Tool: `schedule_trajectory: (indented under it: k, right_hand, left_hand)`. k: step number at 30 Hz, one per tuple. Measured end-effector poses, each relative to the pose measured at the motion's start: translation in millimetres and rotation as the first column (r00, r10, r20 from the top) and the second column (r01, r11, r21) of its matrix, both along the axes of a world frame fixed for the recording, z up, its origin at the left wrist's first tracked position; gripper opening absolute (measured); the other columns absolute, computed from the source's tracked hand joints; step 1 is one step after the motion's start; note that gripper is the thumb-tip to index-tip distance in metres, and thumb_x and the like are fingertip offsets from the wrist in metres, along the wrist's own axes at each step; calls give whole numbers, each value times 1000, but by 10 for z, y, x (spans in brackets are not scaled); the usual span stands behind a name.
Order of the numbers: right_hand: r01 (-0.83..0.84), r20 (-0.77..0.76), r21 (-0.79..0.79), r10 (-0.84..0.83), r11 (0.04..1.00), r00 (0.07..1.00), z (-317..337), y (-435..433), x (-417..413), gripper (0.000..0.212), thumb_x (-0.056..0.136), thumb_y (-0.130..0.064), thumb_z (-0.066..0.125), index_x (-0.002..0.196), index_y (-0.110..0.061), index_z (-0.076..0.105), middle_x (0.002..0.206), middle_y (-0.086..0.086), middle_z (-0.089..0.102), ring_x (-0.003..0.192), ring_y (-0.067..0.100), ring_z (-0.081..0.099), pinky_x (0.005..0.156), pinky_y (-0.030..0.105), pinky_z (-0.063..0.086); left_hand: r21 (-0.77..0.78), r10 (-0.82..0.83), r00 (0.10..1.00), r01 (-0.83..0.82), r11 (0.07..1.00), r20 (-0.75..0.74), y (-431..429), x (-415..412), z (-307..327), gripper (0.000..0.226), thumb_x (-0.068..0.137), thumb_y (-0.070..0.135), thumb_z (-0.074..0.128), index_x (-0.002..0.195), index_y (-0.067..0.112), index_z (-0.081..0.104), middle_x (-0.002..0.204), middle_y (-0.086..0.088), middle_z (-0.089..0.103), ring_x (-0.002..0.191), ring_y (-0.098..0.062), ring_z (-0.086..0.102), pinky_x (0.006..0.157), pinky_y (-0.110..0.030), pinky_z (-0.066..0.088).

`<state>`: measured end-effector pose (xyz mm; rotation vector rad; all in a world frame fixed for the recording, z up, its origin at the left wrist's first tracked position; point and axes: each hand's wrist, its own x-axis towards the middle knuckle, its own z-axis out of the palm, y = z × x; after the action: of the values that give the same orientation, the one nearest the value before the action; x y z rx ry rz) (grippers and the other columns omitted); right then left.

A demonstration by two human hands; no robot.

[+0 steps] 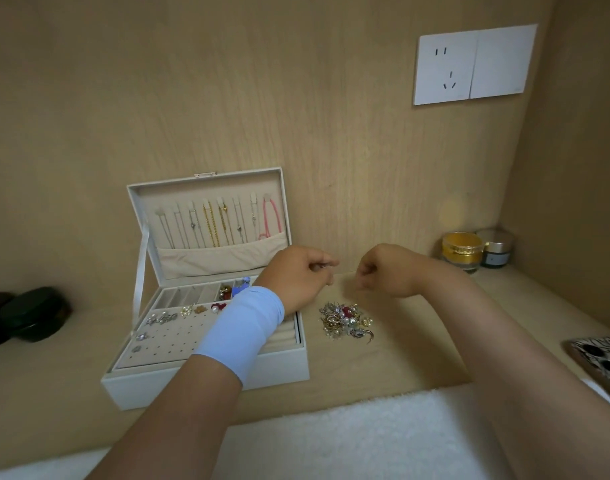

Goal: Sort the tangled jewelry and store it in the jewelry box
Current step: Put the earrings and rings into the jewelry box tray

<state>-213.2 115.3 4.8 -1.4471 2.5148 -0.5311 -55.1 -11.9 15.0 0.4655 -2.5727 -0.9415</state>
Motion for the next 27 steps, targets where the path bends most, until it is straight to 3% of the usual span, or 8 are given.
schedule_trajectory:
  k: [2,4,8,12,17,21,25,27]
  right_hand:
    - [-47,5,-140,48,989,999,174,-48,140,12,94,-20,65,87,-11,71,77,-11,64,74,10,57,67,26,45]
    - [-102,22,-288,113,952,993,309,-138,346,11,94,-21,66,92,-10,71,85,-1,69,77,12,58,73,31,47]
    - [-160,30,-475,198,865,980,395,-296,778,6,93,-22,68,89,-18,70,86,-3,69,67,-3,54,63,13,40]
    - [-149,93,-563,241,813,966,330,-418,1136,6,95,-21,67,90,-20,71,84,-8,68,63,-13,54,62,8,36]
    - [-160,174,-597,321,786,931,270,-543,1471,4,93,-16,69,91,-19,71,81,-9,66,58,-6,56,56,8,39]
    - [-136,254,-612,357,779,899,311,-675,1646,4,90,-14,73,88,-16,76,66,-14,68,50,-5,56,54,10,39]
    - [-193,210,-551,359,812,910,307,-808,1722,6,90,-18,73,86,-19,76,72,-9,71,52,-4,56,62,13,37]
    - [-250,73,-445,313,860,947,285,-837,1720,6,90,-24,73,86,-26,76,79,-12,72,63,-6,58,63,10,38]
  left_hand:
    - [-10,9,999,-9,1000,-37,-35,89,61,22,94,20,59,108,28,73,81,14,73,80,2,63,74,-12,46]
    - [-17,36,994,-38,999,-100,-89,228,126,14,93,25,62,99,28,75,84,10,72,86,-8,66,80,-23,50]
    - [153,109,970,-77,985,-216,-212,604,249,8,91,22,67,89,21,74,78,5,71,68,-7,63,74,-26,53]
    - [225,136,971,-90,970,-196,-332,987,253,8,92,19,67,88,18,74,67,9,69,56,-2,56,63,-21,49]
    - [284,82,978,-24,959,-193,-476,1328,136,11,94,16,64,88,19,73,72,8,70,65,-9,58,71,-29,51]
    - [319,104,966,-24,947,-237,-597,1527,74,11,94,15,63,88,17,72,73,4,70,62,-10,56,69,-30,49]
    - [315,162,953,-76,946,-258,-696,1680,9,11,93,15,66,87,19,74,70,6,71,58,-7,54,64,-24,49]
    - [300,206,939,-119,947,-276,-779,1757,-35,12,93,16,66,91,23,75,69,9,68,55,-3,52,60,-18,47]
